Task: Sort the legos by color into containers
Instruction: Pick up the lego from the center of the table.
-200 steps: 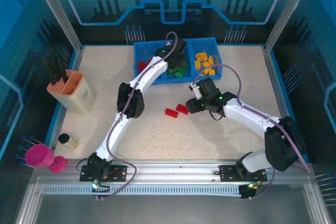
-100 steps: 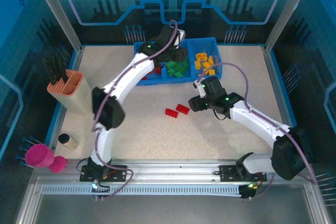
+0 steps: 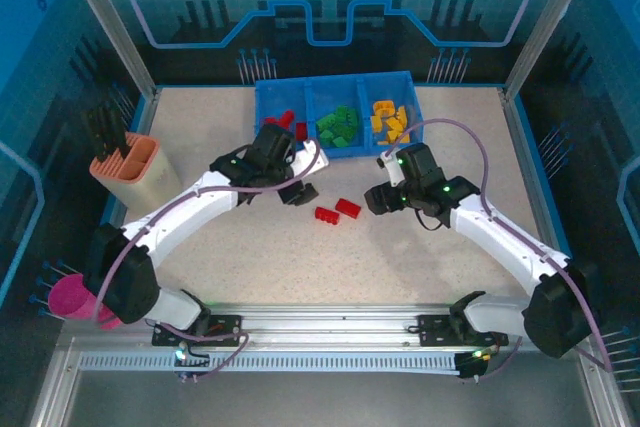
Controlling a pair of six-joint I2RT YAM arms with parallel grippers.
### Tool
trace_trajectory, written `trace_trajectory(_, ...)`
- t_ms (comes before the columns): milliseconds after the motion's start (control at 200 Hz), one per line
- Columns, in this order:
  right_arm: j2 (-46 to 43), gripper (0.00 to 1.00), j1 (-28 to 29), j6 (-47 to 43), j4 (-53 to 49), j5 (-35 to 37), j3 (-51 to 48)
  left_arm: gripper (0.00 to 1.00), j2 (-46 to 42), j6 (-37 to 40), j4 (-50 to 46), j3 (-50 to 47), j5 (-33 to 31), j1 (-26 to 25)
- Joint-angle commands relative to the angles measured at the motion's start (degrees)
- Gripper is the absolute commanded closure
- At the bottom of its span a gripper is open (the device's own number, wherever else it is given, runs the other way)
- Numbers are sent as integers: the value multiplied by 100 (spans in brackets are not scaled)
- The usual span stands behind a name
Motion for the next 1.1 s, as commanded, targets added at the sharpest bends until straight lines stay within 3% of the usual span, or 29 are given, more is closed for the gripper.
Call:
trace_trajectory(0,-174,19,-77,-86,-463,-447,244,33,-134,584,417,-435,543,-63)
trace_trajectory(270,-373,14,-134,-85,-802,-413,218,38,570,1542,797,-727,584,-206)
trace_trajectory(450,-385,14,-288,-100,-838,-465,166,38,1289,1671,264,-84,721,-215)
trace_trajectory(1096,-139,14,-632,-180,-715,-748,117,35,2438,2122,283,347,262,-506)
